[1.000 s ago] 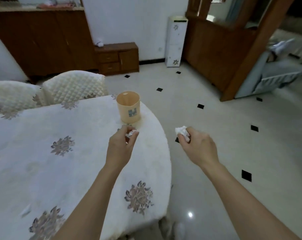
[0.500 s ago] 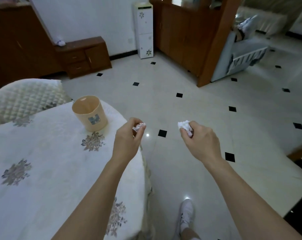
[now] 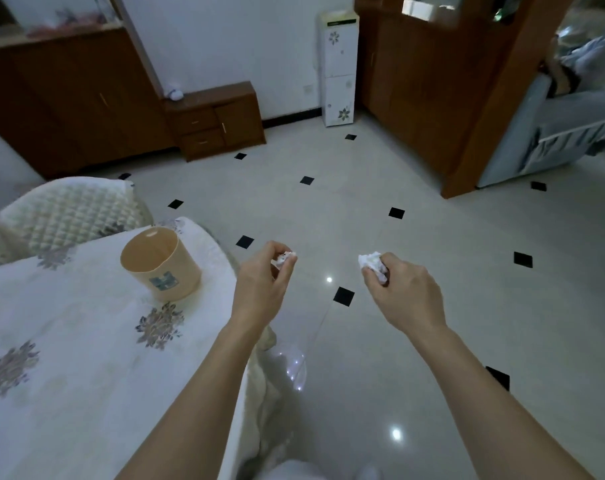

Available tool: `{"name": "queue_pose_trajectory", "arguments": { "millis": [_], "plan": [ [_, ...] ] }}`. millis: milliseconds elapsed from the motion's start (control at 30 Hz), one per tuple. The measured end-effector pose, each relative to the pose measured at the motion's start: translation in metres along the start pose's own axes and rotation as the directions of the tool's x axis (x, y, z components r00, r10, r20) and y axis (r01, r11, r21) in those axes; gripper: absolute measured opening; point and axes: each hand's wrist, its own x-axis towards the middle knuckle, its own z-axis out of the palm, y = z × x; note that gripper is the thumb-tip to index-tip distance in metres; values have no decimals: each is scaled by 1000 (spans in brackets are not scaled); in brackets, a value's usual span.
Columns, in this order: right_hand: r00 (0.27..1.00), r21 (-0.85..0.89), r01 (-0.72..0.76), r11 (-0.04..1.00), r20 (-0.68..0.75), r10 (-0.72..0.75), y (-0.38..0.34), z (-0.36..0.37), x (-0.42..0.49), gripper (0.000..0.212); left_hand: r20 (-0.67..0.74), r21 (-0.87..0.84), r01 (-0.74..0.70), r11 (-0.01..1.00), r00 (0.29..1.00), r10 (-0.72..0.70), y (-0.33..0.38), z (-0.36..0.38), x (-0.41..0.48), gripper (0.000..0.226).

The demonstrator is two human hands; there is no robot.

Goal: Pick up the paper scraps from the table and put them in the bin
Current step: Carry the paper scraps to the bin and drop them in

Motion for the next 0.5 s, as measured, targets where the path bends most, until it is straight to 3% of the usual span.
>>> {"name": "queue_pose_trajectory", "arguments": {
  "millis": [500],
  "plan": [
    [982,51,148,988,115,-153,-13,64,162,28,-129,11,108,994,986,-106,-47,37,126,6]
  ]
}}
